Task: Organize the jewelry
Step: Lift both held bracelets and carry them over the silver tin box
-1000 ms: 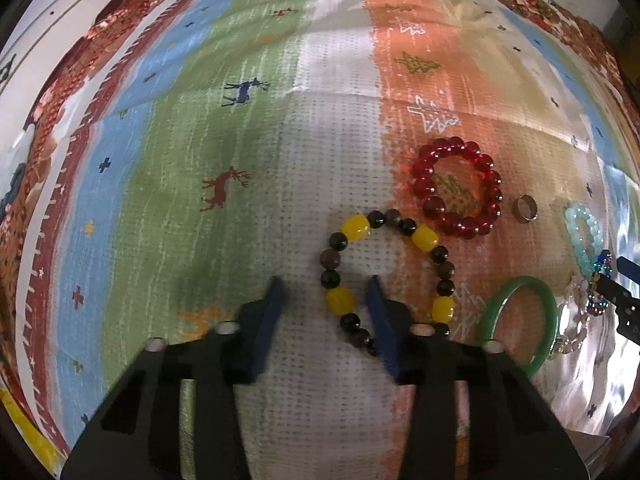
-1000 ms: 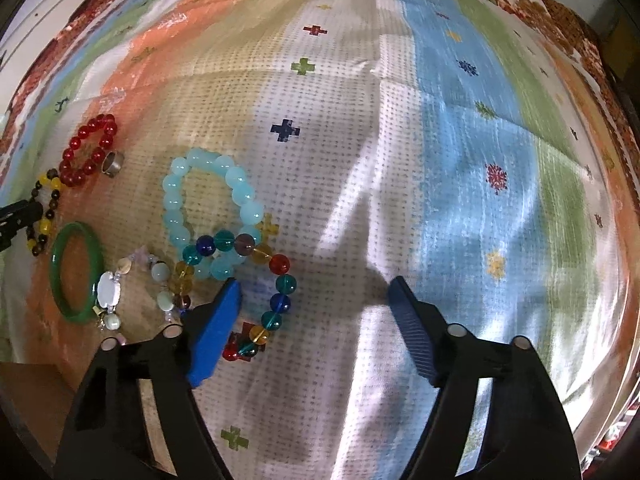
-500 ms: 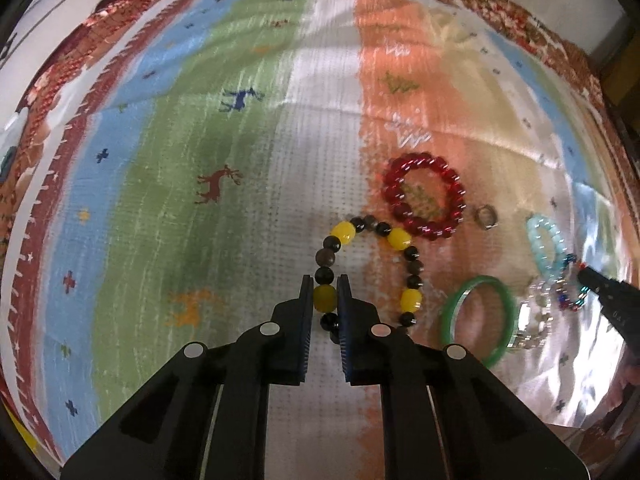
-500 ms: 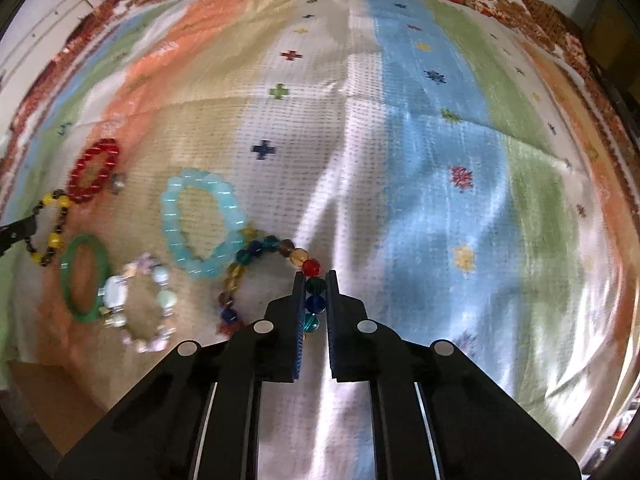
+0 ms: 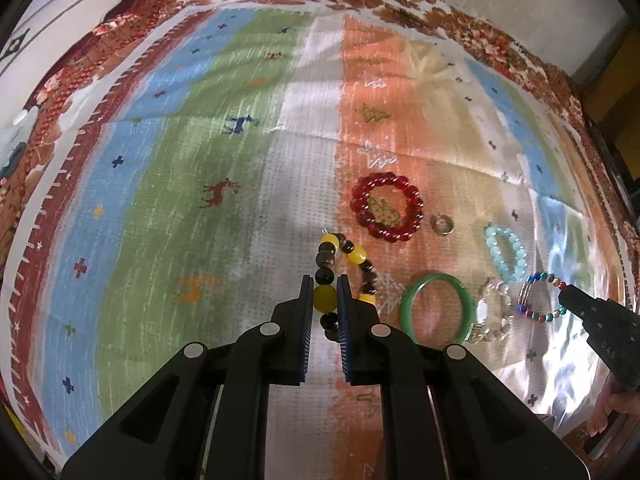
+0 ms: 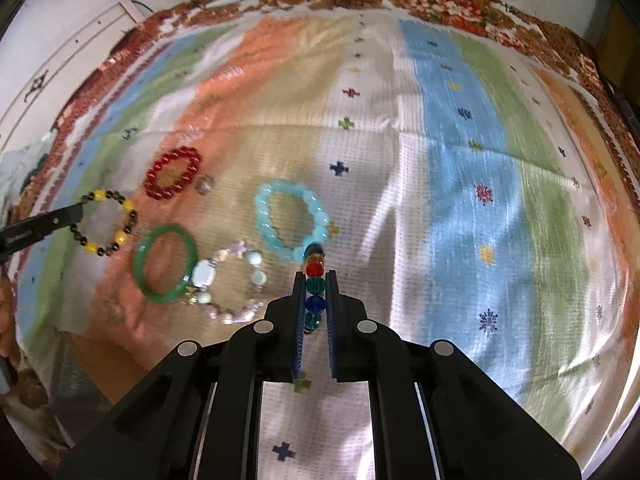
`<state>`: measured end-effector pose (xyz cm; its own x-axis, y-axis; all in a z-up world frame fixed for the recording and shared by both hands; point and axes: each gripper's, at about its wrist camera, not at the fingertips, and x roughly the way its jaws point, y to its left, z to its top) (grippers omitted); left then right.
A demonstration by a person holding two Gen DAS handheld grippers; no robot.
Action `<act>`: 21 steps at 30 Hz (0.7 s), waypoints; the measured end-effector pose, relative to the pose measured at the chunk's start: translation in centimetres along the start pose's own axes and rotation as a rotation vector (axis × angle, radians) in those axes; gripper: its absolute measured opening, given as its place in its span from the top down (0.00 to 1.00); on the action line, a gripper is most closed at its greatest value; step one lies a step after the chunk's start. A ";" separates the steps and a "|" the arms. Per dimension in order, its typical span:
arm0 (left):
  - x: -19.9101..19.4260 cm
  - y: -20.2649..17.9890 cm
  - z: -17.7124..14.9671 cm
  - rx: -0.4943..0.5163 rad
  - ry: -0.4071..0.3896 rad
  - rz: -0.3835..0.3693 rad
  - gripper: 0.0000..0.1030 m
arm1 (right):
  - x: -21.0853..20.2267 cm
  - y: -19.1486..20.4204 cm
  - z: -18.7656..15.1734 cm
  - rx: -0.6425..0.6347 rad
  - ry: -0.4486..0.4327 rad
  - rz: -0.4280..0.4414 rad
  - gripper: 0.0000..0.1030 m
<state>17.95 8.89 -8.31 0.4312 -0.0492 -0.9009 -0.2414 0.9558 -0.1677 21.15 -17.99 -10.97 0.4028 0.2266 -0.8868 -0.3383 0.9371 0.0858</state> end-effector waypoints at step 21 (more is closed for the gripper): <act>-5.9 -1.8 -0.3 0.009 -0.254 -0.039 0.89 | -5.6 0.8 -0.1 -0.002 -0.238 0.112 0.90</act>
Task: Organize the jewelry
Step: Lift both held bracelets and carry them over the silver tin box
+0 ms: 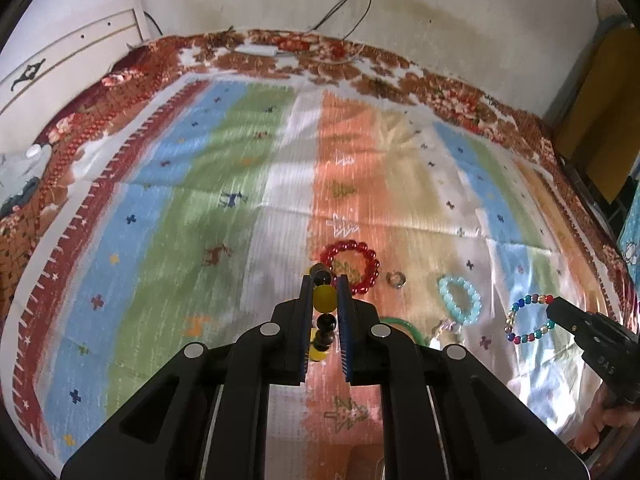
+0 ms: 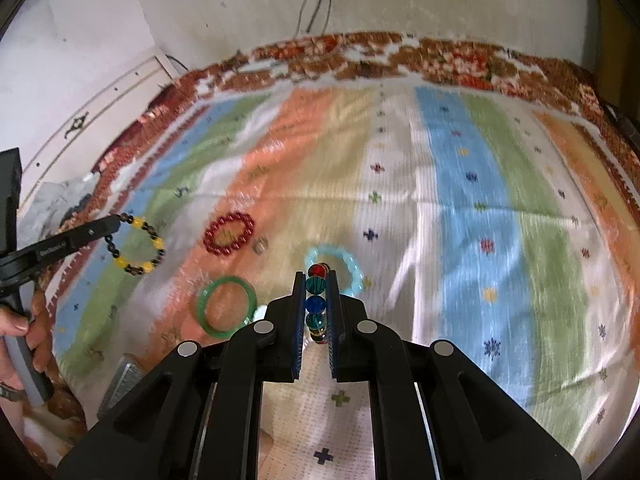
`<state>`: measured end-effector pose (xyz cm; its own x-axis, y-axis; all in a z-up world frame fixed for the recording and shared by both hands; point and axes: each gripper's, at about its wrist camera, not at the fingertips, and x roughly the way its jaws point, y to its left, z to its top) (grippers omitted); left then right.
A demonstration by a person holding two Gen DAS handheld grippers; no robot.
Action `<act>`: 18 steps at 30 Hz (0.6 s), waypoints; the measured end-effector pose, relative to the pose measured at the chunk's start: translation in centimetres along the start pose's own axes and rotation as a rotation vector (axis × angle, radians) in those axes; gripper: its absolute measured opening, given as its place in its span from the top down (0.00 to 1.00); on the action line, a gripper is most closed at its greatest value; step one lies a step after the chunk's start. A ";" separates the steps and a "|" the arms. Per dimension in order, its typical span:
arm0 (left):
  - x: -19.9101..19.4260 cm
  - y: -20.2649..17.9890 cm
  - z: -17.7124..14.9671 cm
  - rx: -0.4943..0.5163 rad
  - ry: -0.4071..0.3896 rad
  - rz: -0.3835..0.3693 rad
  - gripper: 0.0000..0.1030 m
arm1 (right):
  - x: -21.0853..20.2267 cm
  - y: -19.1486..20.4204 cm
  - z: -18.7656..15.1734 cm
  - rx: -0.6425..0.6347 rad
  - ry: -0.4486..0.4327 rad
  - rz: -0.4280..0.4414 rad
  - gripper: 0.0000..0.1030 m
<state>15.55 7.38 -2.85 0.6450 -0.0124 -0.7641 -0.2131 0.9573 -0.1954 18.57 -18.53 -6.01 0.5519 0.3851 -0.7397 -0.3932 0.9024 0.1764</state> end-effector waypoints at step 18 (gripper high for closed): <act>-5.0 -2.5 -1.2 0.099 -0.235 0.006 0.89 | -4.5 1.4 -1.0 -0.032 -0.203 0.010 0.90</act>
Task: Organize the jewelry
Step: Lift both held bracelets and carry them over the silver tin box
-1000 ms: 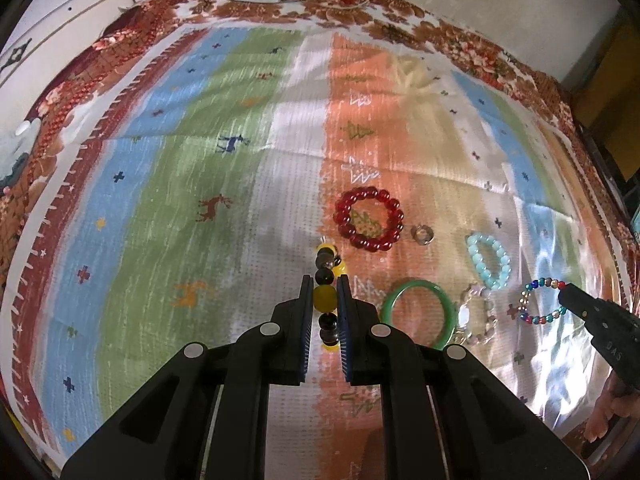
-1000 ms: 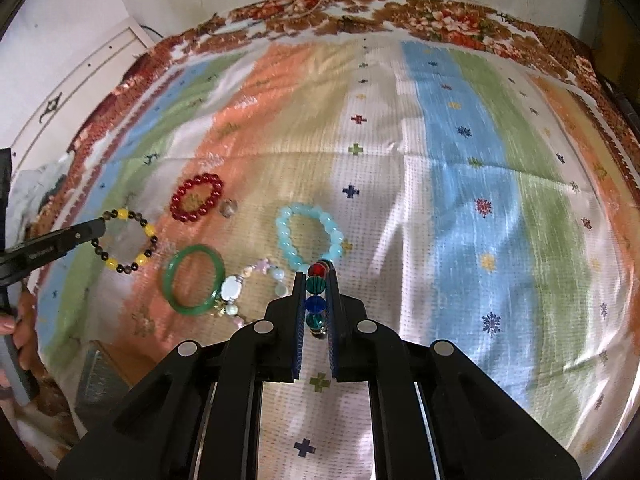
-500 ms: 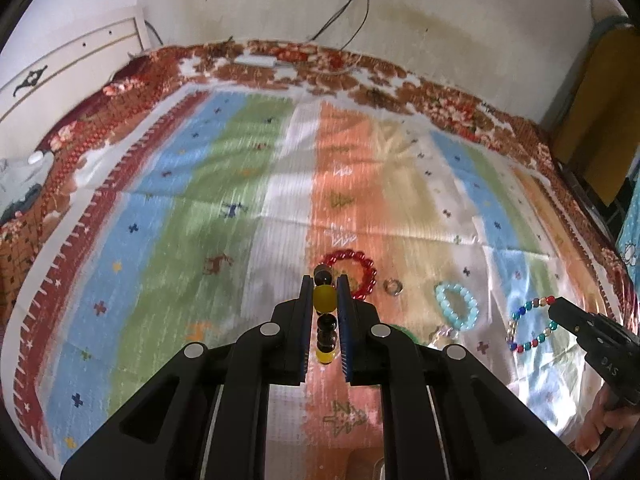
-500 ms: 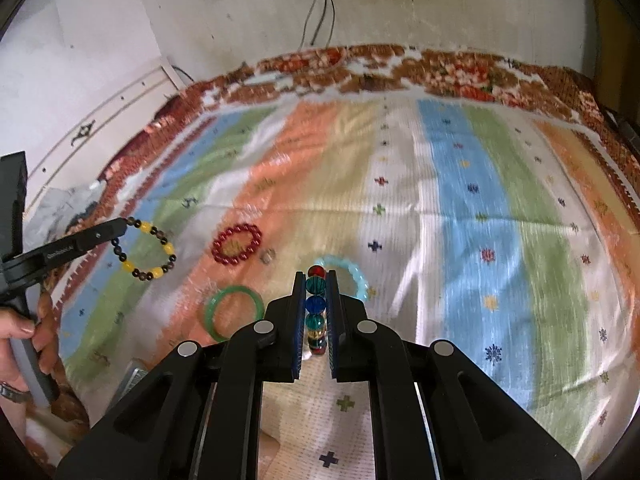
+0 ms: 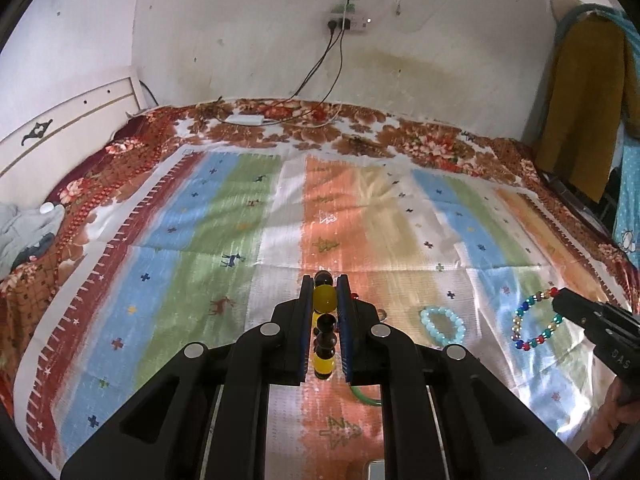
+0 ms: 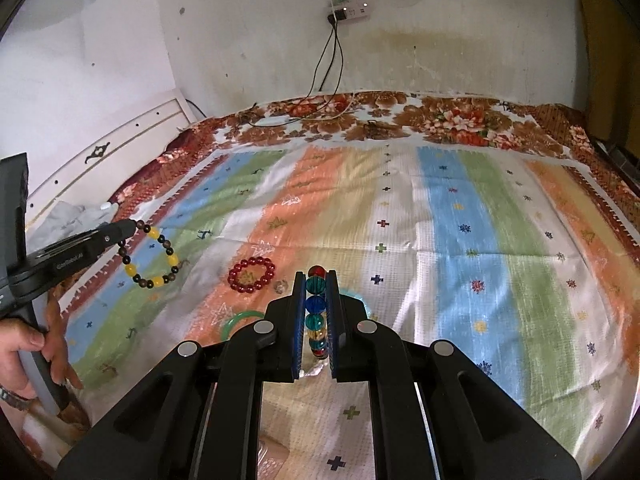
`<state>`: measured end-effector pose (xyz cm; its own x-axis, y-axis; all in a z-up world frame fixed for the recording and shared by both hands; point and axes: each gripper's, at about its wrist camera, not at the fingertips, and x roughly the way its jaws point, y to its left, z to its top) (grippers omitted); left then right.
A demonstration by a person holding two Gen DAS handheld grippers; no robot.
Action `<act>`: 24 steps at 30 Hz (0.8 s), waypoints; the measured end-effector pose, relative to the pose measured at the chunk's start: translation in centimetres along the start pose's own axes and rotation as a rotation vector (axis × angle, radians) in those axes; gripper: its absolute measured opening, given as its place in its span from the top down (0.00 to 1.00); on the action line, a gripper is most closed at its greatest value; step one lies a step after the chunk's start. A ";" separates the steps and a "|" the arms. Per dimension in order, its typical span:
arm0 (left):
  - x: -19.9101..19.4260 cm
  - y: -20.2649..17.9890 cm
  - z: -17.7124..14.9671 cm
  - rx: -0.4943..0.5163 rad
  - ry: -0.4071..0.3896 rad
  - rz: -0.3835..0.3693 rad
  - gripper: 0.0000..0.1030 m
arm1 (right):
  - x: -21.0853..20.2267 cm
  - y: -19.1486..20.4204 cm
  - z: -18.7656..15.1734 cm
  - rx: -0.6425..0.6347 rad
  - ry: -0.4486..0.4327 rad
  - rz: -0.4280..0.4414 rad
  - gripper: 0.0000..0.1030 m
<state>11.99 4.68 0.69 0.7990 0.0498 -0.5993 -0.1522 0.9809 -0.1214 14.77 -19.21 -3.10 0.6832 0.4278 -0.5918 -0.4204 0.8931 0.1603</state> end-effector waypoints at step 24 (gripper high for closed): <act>-8.0 -3.3 -4.3 0.079 -0.121 -0.059 0.89 | -5.7 4.3 -3.2 -0.082 -0.067 0.118 0.90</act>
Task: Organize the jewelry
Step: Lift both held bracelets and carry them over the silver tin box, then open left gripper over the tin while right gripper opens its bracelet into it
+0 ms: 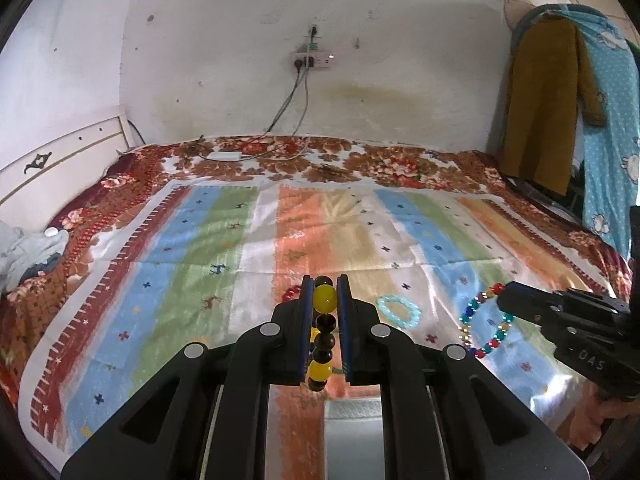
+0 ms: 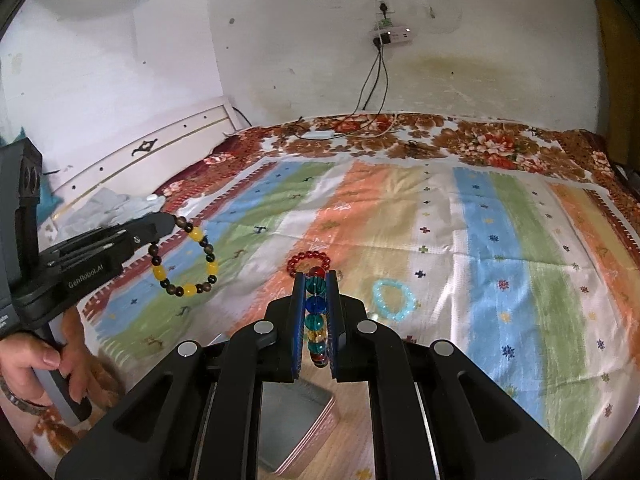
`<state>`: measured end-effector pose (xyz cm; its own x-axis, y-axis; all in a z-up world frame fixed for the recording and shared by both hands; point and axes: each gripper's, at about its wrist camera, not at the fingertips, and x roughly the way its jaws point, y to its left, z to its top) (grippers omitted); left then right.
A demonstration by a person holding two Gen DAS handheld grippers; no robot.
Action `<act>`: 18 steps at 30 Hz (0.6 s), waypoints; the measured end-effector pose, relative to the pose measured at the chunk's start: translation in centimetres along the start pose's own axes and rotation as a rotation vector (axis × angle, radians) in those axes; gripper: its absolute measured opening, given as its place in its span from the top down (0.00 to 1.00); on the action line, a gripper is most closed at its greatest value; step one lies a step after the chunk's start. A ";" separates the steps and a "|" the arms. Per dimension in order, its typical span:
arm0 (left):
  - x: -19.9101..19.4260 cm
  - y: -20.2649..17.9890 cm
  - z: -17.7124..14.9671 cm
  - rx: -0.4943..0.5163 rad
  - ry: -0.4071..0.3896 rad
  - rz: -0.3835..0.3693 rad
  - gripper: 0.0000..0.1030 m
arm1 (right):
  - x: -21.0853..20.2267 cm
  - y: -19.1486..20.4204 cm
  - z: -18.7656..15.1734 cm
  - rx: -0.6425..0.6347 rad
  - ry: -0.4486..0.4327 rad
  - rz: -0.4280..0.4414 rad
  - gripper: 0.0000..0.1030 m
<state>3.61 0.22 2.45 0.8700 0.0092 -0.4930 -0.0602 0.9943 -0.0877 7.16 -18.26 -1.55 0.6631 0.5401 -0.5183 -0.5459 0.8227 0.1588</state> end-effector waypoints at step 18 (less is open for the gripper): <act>-2.2 -3.1 -2.9 0.075 0.031 -0.095 0.89 | -1.8 3.0 -2.4 -0.043 0.036 0.136 0.90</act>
<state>0.48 -3.14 1.30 0.8544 -0.0877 -0.5122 0.0599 0.9957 -0.0706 3.12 -17.22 -2.14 0.5628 0.6387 -0.5247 -0.6513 0.7335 0.1943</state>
